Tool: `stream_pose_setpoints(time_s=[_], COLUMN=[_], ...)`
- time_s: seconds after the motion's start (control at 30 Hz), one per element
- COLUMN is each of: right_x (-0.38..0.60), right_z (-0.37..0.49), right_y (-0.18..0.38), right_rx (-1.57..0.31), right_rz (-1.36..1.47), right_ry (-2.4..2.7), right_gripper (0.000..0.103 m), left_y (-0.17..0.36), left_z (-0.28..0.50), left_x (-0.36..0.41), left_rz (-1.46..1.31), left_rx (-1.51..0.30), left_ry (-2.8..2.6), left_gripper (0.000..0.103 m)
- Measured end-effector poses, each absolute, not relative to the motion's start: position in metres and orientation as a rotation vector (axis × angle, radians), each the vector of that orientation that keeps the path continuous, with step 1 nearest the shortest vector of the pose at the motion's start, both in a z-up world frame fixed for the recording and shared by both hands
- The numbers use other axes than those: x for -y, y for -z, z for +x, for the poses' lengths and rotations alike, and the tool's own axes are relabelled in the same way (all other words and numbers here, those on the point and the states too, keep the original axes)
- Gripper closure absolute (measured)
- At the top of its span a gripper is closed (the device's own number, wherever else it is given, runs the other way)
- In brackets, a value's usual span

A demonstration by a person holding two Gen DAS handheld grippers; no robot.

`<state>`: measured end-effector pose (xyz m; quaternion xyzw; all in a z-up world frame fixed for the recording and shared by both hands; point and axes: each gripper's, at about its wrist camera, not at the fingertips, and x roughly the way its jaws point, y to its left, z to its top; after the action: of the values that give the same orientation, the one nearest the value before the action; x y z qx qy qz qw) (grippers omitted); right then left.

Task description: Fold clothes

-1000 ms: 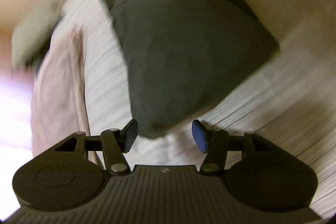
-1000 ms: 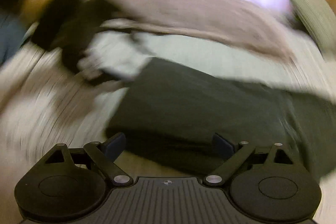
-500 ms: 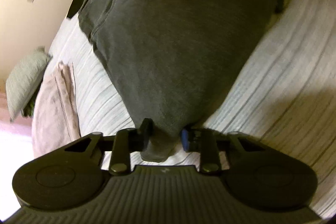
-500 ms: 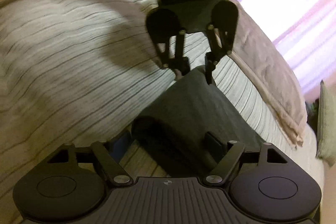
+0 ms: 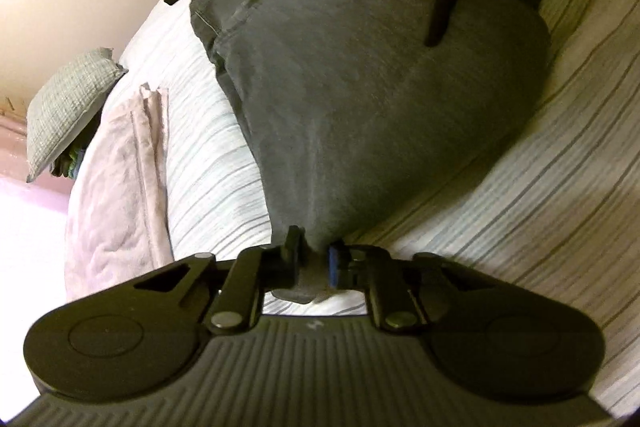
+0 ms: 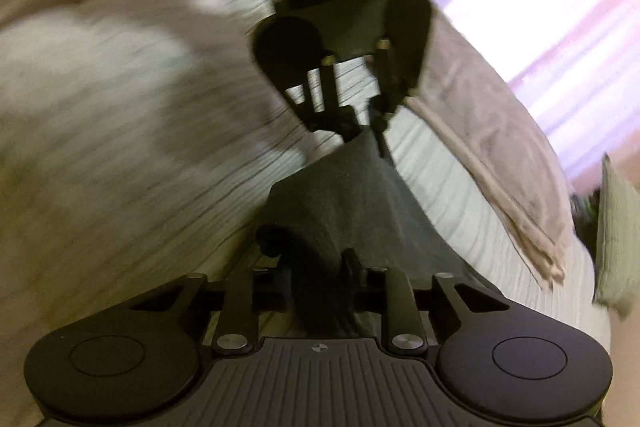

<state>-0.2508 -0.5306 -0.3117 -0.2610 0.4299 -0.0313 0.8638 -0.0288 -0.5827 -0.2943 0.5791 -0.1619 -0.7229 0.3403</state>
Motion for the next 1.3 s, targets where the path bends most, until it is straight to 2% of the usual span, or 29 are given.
stream_pose_setpoints(time_s=[0.2, 0.37, 0.53, 0.67, 0.9, 1.0, 1.07, 1.13, 1.2, 1.3], right_x=[0.522, 0.496, 0.463, 0.475, 0.581, 0.634, 0.671, 0.714, 0.757, 0.832], right_z=[-0.255, -0.265, -0.28, -0.282, -0.312, -0.328, -0.341, -0.357, -0.373, -0.395], right_y=[0.259, 0.211, 0.194, 0.186, 0.125, 0.102, 0.095, 0.098, 0.107, 0.152], right_rx=[-0.872, -0.835, -0.805, -0.784, -0.661, -0.592, -0.559, -0.529, -0.502, -0.471], right_rz=[-0.458, -0.332, -0.231, -0.155, 0.127, 0.237, 0.302, 0.381, 0.469, 0.684], right_ry=[0.079, -0.057, -0.235, -0.239, -0.074, 0.001, 0.061, 0.124, 0.185, 0.288], right_gripper=[0.082, 0.082, 0.082, 0.082, 0.082, 0.082, 0.082, 0.082, 0.082, 0.082], left_y=[0.246, 0.203, 0.178, 0.164, 0.093, 0.056, 0.035, 0.023, 0.017, 0.026], left_z=[-0.026, -0.021, -0.027, -0.031, -0.054, -0.074, -0.087, -0.096, -0.106, -0.122], left_x=[0.563, 0.519, 0.461, 0.446, 0.513, 0.553, 0.583, 0.606, 0.631, 0.662], left_rz=[1.47, 1.508, 1.585, 1.59, 1.456, 1.381, 1.332, 1.301, 1.279, 1.268], left_rx=[0.384, 0.283, 0.129, 0.047, -0.002, 0.065, 0.122, 0.182, 0.215, 0.186], left_ry=[1.853, 1.835, 1.808, 1.777, 1.793, 1.795, 1.777, 1.749, 1.713, 1.689], left_gripper=[0.097, 0.097, 0.097, 0.097, 0.094, 0.086, 0.085, 0.085, 0.078, 0.076])
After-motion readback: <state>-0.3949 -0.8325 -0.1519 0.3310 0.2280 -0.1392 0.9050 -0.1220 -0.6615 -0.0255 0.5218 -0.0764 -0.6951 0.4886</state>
